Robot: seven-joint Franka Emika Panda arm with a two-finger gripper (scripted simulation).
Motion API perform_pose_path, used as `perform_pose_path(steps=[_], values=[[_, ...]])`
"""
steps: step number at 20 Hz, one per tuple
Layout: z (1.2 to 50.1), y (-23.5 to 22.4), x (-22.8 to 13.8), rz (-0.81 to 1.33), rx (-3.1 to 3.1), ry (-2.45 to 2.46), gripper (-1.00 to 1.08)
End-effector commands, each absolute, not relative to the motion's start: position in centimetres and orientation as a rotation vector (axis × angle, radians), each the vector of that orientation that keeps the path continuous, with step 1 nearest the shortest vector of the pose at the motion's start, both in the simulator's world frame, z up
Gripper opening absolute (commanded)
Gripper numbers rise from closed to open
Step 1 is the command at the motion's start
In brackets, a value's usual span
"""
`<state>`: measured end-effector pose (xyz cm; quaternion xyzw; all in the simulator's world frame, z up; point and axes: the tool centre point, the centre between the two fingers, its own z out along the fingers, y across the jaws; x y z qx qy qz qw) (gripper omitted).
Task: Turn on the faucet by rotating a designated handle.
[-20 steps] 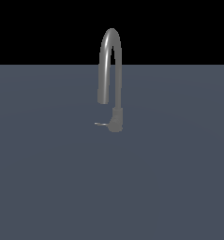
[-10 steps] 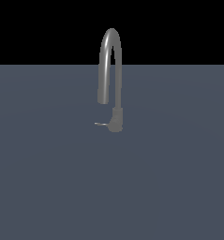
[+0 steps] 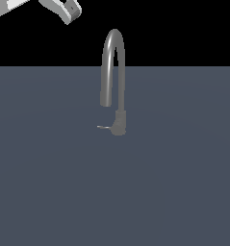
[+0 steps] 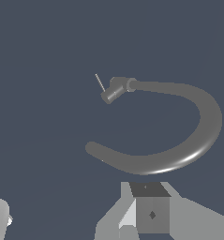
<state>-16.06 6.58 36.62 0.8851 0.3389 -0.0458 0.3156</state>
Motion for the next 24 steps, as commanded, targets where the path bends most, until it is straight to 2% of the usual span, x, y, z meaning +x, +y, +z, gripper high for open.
perform_pose_path(steps=[1, 24], values=[[35.4, 7.1, -15.5, -0.123, 2.248, 0.954, -1.0], [26.2, 9.4, -12.4, -0.137, 1.628, 1.292, -1.0]])
